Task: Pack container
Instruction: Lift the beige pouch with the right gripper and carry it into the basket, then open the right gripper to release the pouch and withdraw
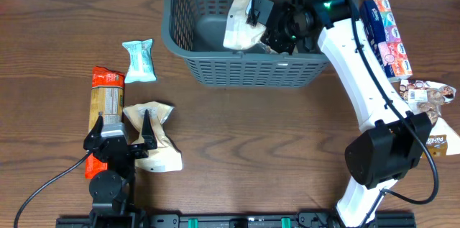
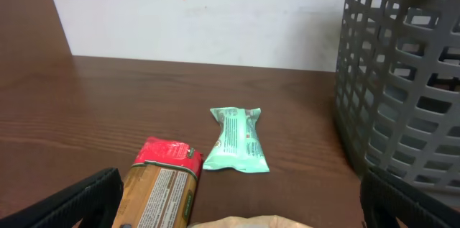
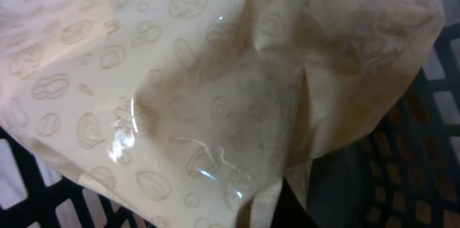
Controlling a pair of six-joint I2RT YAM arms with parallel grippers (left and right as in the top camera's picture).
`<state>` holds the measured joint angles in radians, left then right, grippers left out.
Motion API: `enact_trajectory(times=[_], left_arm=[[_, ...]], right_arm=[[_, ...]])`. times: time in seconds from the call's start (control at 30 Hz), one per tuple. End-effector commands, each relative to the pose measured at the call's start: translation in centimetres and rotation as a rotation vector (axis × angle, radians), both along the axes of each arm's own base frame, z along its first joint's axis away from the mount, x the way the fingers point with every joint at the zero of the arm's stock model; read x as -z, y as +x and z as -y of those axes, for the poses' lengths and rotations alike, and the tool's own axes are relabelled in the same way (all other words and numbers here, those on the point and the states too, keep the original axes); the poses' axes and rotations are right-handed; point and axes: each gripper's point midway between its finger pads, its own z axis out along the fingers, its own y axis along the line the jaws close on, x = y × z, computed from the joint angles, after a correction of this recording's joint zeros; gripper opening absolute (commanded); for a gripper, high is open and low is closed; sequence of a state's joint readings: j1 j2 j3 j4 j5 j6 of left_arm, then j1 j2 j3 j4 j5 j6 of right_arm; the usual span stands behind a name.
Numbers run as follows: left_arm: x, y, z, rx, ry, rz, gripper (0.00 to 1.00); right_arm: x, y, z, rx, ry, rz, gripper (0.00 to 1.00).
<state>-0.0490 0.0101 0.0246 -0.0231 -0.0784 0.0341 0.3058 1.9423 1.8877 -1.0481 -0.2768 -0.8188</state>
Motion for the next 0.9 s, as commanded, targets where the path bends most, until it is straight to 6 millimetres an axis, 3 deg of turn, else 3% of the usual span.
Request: enact_trajectory(times=[0.0,0.03,0.1,0.27,0.47,0.63,0.77,0.87], left_arm=[[1.3,-0.1,-0.1,-0.006,0.009,-0.038,0.99],[1.3,-0.1,-0.1,-0.006,0.009,-0.038,0.99],[1.4,-0.1,-0.1,-0.006,0.009,-0.038,0.99],[1.4,-0.1,-0.1,-0.006,0.009,-0.038,0.99],[1.4,-0.1,-0.1,-0.006,0.009,-0.038,0.98],[1.4,-0.1,-0.1,-0.006,0.009,-0.038,0.99],[1.4,-0.1,-0.1,-0.006,0.009,-0.038,0.99],[1.4,-0.1,-0.1,-0.006,0.009,-0.038,0.99]], right_arm=[[0.1,-0.1,0.1,-0.004,0.001,-0.013,0.27],[0.1,-0.1,0.1,-0.003,0.001,-0.014,0.35],[0.1,-0.1,0.1,-0.004,0.002,-0.013,0.38],[-0.1,0.1,0.0,-0.004,0.005,0.001,0.33],[-1.0,1.3,-0.3,0.027,0.037,0.049,0.37],[-2.9,4.0,0.1,0.148,0.094,0.134,0.36],[-5.9,8.2,3.1,0.422,0.125,0.280,0.39],[-8.8,9.7,5.2,0.559,0.166,0.360,0.41]])
